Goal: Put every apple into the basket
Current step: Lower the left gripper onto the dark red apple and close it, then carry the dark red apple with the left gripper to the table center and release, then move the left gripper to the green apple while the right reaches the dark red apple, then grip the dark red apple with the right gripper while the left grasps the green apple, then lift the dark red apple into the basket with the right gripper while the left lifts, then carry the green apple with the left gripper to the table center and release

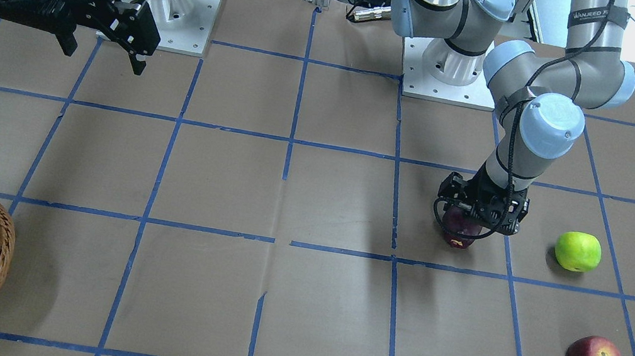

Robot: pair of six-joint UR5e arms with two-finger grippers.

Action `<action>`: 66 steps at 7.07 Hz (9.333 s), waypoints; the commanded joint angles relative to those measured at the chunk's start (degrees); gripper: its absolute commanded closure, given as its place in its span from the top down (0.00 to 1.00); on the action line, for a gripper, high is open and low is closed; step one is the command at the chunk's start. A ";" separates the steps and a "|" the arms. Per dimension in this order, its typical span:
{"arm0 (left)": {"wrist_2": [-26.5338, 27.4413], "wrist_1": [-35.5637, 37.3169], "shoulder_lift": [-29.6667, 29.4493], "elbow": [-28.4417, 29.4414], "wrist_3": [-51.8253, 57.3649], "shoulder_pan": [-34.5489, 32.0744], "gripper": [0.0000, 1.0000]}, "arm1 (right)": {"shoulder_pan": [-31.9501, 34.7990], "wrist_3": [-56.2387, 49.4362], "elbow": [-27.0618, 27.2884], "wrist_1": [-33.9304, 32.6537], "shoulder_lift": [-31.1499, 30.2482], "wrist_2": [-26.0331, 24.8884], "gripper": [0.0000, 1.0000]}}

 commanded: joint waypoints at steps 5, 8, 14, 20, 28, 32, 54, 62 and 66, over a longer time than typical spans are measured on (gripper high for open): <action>-0.20 3.94 -1.84 0.37 -6.84 -0.86 0.37 | 0.13 -0.09 0.09 -0.29 0.00 0.00 1.00; -7.59 1.39 -2.16 7.38 -31.42 -11.63 0.43 | 0.13 -0.09 0.17 -0.56 0.00 0.00 1.00; -11.98 6.82 -17.70 22.26 -69.54 -32.05 0.42 | 0.13 -0.09 0.61 -1.51 0.52 0.26 1.00; -12.07 7.02 -16.87 22.70 -65.53 -30.86 1.00 | 0.30 0.44 2.28 -1.35 1.67 0.18 1.00; -3.90 -23.92 2.12 20.96 -6.00 0.05 1.00 | 16.46 9.54 1.67 -22.35 21.07 1.05 1.00; -2.05 -21.91 1.71 16.73 20.30 21.31 1.00 | 21.13 11.16 1.93 -32.73 30.83 0.62 1.00; -3.98 -6.00 -4.54 12.24 -38.77 -5.19 0.66 | -26.05 -30.11 -10.55 -29.60 34.43 -6.06 0.00; -11.63 24.33 -18.60 13.47 -93.30 -32.68 1.00 | -29.22 -30.49 -11.33 -40.37 43.41 -9.85 0.87; -14.79 13.04 -14.59 18.99 -87.54 -29.10 1.00 | -28.53 -30.58 -11.34 -33.13 37.47 -9.23 1.00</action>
